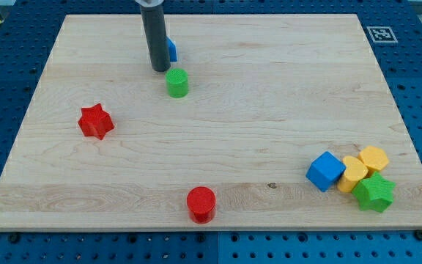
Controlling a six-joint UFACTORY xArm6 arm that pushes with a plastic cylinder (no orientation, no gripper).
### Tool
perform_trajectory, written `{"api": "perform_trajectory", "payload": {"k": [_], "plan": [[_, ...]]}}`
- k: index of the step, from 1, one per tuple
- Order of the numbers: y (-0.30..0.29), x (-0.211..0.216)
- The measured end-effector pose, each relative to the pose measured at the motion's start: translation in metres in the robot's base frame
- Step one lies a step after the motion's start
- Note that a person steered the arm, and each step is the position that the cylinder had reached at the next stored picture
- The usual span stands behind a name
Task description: Move green circle to the group of blocks
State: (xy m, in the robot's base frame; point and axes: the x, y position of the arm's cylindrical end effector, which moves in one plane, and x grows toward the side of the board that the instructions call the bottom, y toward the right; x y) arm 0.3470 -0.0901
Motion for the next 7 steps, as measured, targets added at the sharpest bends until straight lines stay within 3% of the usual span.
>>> {"api": "perform_trajectory", "payload": {"k": [3, 7], "plan": [[0.113, 0.132], [0.113, 0.17]]}}
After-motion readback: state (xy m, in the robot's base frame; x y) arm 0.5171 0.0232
